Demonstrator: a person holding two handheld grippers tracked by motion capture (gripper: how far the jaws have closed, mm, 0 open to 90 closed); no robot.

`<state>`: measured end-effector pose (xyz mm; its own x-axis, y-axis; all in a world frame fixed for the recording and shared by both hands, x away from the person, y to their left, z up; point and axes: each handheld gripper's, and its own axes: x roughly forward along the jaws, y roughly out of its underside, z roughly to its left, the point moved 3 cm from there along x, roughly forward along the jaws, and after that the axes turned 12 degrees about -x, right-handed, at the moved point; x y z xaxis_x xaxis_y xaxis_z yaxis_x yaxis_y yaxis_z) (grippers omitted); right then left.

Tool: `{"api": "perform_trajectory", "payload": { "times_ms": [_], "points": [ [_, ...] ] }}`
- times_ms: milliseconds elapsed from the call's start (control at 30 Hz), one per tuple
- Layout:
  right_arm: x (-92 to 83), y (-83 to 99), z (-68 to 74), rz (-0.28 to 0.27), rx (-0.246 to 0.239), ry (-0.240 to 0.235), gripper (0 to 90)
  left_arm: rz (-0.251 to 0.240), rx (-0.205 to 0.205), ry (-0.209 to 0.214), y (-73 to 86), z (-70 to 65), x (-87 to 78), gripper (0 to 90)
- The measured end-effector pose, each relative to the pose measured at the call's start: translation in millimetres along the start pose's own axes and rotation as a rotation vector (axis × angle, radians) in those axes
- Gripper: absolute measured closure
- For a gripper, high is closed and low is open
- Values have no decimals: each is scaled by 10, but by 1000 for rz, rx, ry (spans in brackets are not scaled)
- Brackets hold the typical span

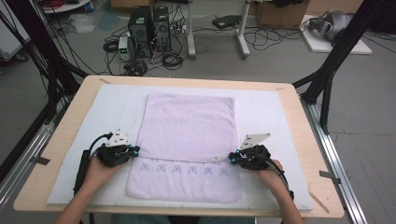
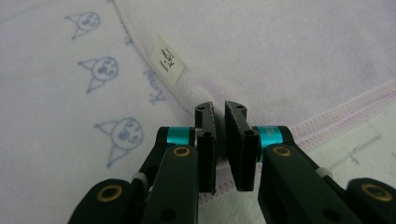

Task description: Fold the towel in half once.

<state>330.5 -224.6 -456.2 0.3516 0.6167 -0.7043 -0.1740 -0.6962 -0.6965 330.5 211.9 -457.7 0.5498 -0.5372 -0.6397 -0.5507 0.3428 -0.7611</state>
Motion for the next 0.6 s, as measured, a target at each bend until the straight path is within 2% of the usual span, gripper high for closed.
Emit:
{"api": "perform_trajectory", "payload": {
  "times_ms": [67, 233, 400, 533, 600],
  "points": [
    [-32, -27, -15, -11, -6, 0, 833, -12, -2, 3, -24, 7, -22, 876],
    [-153, -114, -66, -45, -2, 10, 832, -66, -49, 16, -107, 35, -126, 879],
    [-280, -176, -77, -76, -12, 22, 830, -90, -43, 27, -193, 4, -232, 879],
    [-504, -261, -77, -135, -23, 37, 830, -125, -35, 49, -298, -47, -392, 879],
    [-616, -309, -39, -148, -49, 30, 830, -132, -19, 57, -314, -108, -484, 879]
  ]
}}
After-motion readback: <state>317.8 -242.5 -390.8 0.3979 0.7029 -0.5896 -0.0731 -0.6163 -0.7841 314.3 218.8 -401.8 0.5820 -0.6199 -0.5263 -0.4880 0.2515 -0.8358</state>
